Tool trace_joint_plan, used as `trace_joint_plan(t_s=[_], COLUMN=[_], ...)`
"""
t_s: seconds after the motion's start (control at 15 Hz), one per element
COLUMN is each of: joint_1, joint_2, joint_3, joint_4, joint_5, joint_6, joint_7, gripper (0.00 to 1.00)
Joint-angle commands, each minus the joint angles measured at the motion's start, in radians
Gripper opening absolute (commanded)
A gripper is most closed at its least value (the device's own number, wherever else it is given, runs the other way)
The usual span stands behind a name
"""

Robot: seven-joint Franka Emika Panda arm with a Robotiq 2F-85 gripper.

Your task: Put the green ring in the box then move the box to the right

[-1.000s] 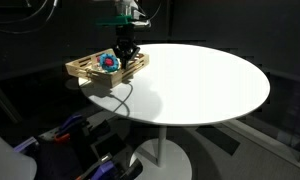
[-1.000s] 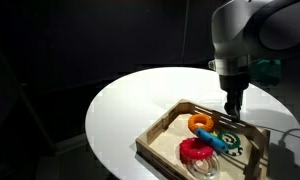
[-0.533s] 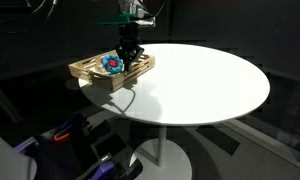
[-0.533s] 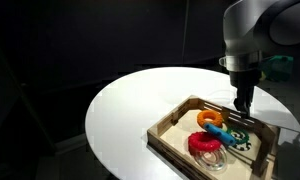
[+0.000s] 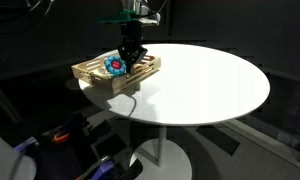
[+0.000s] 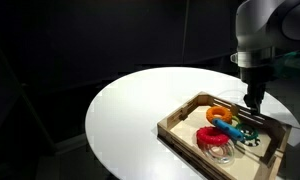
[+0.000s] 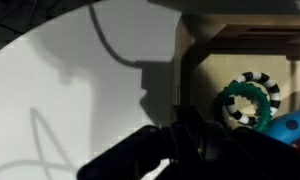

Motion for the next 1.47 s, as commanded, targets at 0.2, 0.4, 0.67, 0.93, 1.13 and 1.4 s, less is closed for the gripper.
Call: trace_joint_plan(t_s=[0.2, 0.4, 0.67, 0.93, 1.13, 1.4], joint_1=[-0.045, -0.066, -0.093, -0.115, -0.133, -0.153], joint_2=[-0.09, -0.105, -0.123, -0.143, -0.152, -0.146], joint_3=[-0.03, -0.045, -0.063, -0.079, -0.089, -0.104], joint_4=[-0.088, -0.1, -0.11, -0.131, -0.141, -0.135], joint_5=[-0.031, -0.054, -0.093, -0.11, -0.117, -0.139], joint_6=[0.057, 0.077, 0.081, 0.082, 0.08, 0.074], joint_7=[0.024, 0.028, 0.034, 0.04, 0.042, 0.038], gripper=[0.05, 0.05, 0.05, 0.05, 0.05, 0.05])
